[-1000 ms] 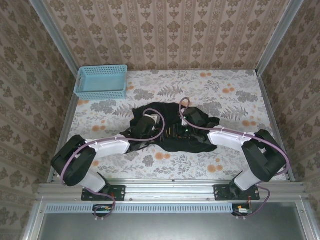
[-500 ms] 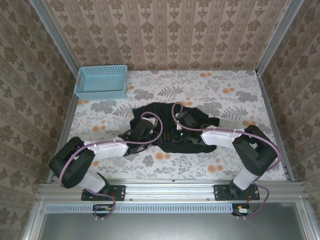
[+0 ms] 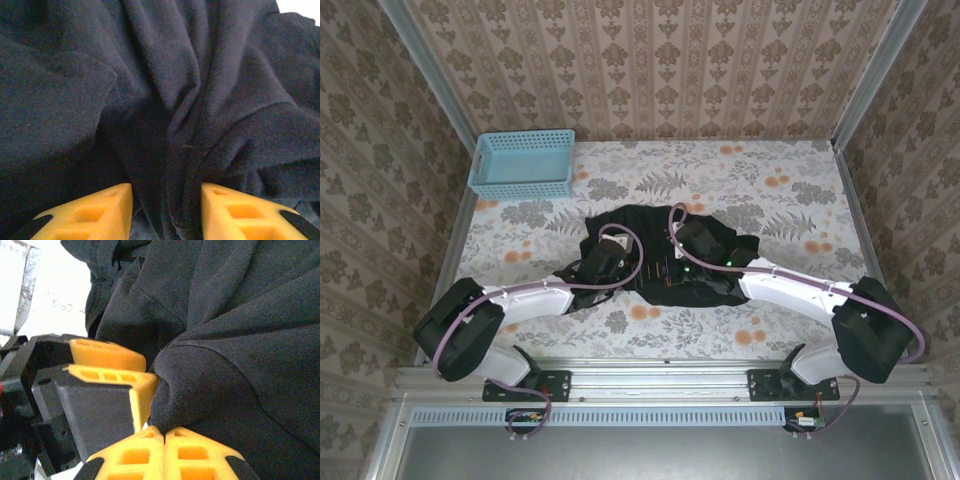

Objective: Fold the inside-out t-shirt

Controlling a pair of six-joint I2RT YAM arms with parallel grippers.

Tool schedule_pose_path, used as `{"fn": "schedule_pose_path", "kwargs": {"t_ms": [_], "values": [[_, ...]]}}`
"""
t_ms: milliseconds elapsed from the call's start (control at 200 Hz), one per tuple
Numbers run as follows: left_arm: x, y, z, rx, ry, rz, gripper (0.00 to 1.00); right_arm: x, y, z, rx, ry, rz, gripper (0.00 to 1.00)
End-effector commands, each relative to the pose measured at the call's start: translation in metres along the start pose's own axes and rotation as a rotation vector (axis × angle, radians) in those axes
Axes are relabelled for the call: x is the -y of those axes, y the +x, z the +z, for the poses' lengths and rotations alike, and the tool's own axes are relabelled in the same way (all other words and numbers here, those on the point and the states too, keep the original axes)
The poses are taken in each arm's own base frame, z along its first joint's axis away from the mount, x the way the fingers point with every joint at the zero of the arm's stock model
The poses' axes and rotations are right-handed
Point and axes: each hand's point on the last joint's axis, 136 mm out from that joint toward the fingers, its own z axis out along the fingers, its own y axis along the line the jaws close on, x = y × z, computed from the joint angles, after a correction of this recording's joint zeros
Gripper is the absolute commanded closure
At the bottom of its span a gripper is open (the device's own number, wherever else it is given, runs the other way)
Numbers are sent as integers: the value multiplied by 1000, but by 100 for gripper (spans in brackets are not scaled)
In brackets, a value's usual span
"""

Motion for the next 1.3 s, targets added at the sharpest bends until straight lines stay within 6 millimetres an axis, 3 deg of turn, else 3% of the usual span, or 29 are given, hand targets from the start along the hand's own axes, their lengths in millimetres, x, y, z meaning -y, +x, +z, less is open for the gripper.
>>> {"fn": "schedule_pose_path", "kwargs": {"t_ms": [0,235,425,565,660,815,895,1020,1145,1230,1295], "values": [[-8,1,-8,9,-45,34,61,8,1,-15,19,42,-22,100],[-4,-1,-11,-2,-55,73,63,1,-15,-57,113,30,-78,100],[7,-7,-15,5,-84,138,64,18,-21,-82,170,95,-104,100],[31,-14,-25,47,-68,222,62,27,-35,-82,158,93,-55,100],[56,-19,-30,80,-8,287,54,23,-47,-78,156,77,-52,100],[80,-16,-16,56,84,306,47,35,-59,-61,134,102,-24,100],[73,-17,-3,38,32,279,47,54,-62,-46,104,142,-19,100],[29,-22,17,-13,-97,87,57,99,-67,-14,23,293,-68,100],[18,-26,28,-23,-62,-8,60,122,-88,4,-5,386,-106,100],[12,-29,31,-47,-108,13,60,132,-98,-1,-6,465,-107,84],[12,-31,31,-49,-107,10,60,128,-97,-10,-10,464,-107,69]]}}
